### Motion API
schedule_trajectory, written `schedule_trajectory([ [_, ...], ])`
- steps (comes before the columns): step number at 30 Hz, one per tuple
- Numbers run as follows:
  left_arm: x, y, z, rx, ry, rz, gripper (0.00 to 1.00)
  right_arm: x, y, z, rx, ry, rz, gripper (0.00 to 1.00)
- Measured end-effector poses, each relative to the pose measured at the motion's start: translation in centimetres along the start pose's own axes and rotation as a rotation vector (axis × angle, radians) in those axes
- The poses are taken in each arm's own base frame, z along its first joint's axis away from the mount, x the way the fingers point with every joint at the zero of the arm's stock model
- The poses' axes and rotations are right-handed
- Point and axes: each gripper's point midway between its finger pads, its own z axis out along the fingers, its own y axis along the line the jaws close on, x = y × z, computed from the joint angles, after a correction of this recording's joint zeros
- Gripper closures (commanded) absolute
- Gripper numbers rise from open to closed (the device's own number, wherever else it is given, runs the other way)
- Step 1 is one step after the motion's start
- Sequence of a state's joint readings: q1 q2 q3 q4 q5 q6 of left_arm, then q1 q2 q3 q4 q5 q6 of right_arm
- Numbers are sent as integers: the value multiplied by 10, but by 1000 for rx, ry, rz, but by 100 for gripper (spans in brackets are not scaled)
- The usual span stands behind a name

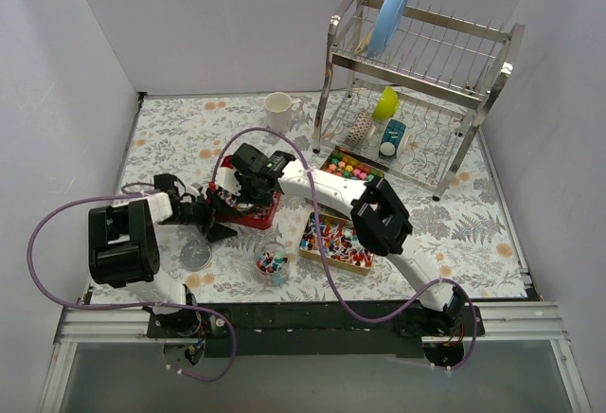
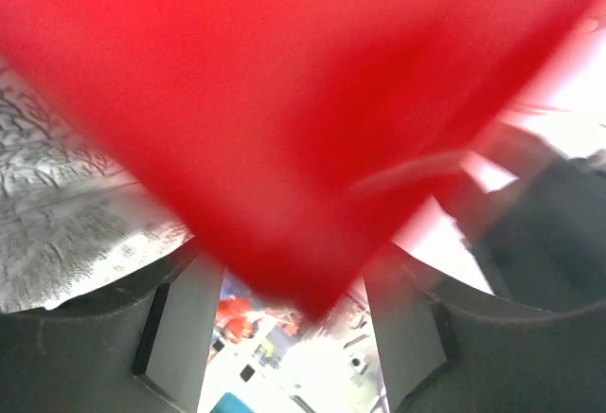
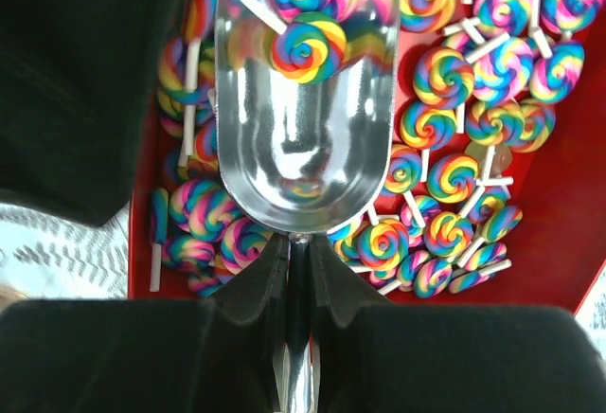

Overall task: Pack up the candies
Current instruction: Scoop the fake candies from the storage box.

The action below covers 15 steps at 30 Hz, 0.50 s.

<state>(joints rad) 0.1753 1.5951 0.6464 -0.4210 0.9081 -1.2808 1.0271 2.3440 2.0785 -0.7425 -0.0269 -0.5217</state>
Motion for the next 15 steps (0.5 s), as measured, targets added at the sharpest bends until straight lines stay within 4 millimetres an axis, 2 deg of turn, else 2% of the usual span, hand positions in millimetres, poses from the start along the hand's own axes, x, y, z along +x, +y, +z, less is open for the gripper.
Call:
schedule_trajectory([
  [2,-5,-7,-8,10,-8,3,50,-7,4,2,-11,-24,-9,99],
  [3,-11,-14,-16,16,-17,7,60,-9,9,4,-25,-34,-16,99],
  [9,-46,-23,-67,-7,-103,-46,99,-18,15,9,-21,-61,-41,99],
  [15,-90,-39,-124,30,-212,-23,100,-17,20,7,-40,-70,-62,99],
])
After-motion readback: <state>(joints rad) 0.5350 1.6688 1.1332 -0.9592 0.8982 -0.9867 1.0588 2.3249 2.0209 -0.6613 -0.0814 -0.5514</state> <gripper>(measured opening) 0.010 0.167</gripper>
